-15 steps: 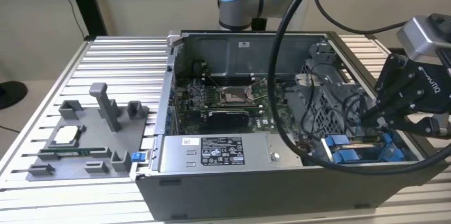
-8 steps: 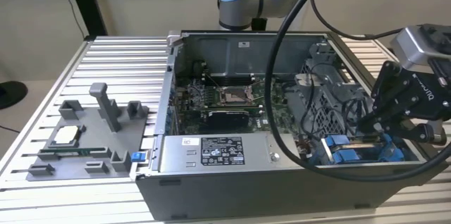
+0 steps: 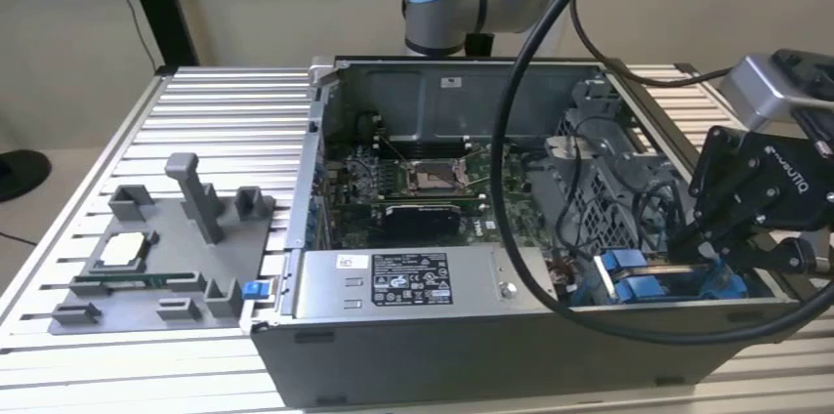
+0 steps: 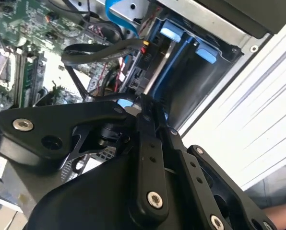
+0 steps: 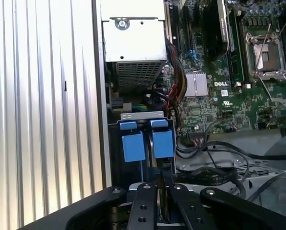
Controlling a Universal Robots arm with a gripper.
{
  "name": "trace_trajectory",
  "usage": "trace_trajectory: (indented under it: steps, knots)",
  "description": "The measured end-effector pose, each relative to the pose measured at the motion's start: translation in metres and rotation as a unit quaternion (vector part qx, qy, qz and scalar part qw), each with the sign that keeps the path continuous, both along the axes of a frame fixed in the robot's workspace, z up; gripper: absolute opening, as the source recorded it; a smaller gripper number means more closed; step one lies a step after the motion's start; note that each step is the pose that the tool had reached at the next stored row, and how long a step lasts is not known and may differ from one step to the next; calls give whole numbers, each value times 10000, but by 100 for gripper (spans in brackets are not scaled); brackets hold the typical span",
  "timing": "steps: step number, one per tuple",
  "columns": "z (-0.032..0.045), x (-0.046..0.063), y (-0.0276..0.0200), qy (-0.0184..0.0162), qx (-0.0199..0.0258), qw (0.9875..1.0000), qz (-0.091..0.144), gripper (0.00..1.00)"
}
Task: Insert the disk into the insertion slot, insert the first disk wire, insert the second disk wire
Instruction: 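Insert the second disk wire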
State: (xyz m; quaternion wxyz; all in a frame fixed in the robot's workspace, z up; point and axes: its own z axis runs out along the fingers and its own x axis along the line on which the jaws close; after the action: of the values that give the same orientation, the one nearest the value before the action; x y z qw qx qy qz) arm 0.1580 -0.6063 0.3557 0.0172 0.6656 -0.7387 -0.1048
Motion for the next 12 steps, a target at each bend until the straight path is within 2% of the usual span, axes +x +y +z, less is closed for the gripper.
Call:
trace_trajectory:
  steps: [9, 10, 12]
  knots:
    - [-8, -2, 1, 1, -14, 10000, 0, 0]
    - [-11, -2, 2, 1, -38, 10000, 0, 0]
    - [-25, -3, 4, 1, -127, 9999, 0, 0]
